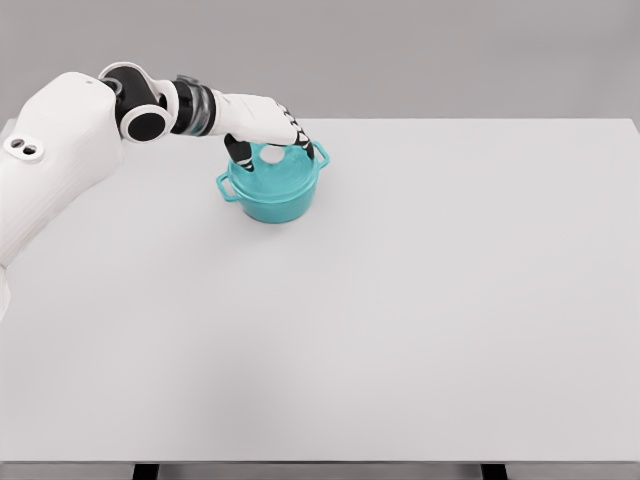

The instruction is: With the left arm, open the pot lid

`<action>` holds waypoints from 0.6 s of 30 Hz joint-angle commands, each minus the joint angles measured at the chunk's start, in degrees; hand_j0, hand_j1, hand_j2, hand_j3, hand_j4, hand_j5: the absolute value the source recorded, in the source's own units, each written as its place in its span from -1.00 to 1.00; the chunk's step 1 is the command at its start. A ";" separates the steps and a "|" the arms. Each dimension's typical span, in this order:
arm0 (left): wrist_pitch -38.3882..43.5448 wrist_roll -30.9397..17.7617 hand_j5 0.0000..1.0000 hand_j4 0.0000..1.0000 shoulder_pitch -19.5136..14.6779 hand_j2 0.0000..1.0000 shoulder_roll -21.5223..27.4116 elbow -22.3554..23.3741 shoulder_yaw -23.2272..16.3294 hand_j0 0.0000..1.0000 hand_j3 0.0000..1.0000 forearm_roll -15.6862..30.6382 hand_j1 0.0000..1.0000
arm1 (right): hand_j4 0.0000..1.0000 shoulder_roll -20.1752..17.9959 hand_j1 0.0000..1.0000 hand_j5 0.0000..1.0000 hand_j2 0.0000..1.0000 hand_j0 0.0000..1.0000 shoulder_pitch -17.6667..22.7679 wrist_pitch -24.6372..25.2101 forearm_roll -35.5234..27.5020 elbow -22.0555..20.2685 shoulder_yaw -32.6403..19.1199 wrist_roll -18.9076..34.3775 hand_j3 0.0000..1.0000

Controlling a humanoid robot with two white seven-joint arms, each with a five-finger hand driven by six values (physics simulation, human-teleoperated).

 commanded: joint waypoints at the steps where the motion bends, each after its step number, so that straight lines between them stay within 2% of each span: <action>1: 0.04 0.08 0.61 0.61 0.00 0.61 -0.01 -0.01 0.06 0.61 0.61 0.20 0.61 | 1.00 -0.01 1.00 1.00 1.00 1.00 0.00 -0.01 -0.01 -0.03 0.01 0.01 1.00; 7: 0.04 -0.01 0.41 0.41 0.00 0.41 -0.10 -0.01 -0.29 0.41 0.41 0.20 0.41 | 1.00 -0.01 1.00 1.00 1.00 1.00 0.00 -0.01 -0.01 0.06 0.01 0.01 1.00; 12: 0.04 -0.01 0.39 0.39 0.00 0.39 -0.10 -0.01 -0.47 0.39 0.39 0.20 0.39 | 1.00 -0.01 1.00 1.00 1.00 1.00 0.00 -0.01 -0.01 -0.03 0.01 0.01 1.00; 18: -0.14 -0.01 0.27 0.27 0.00 0.27 -0.01 -0.01 -0.73 0.27 0.27 0.20 0.27 | 1.00 -0.01 1.00 1.00 1.00 1.00 0.00 -0.01 -0.01 -0.03 0.01 0.01 1.00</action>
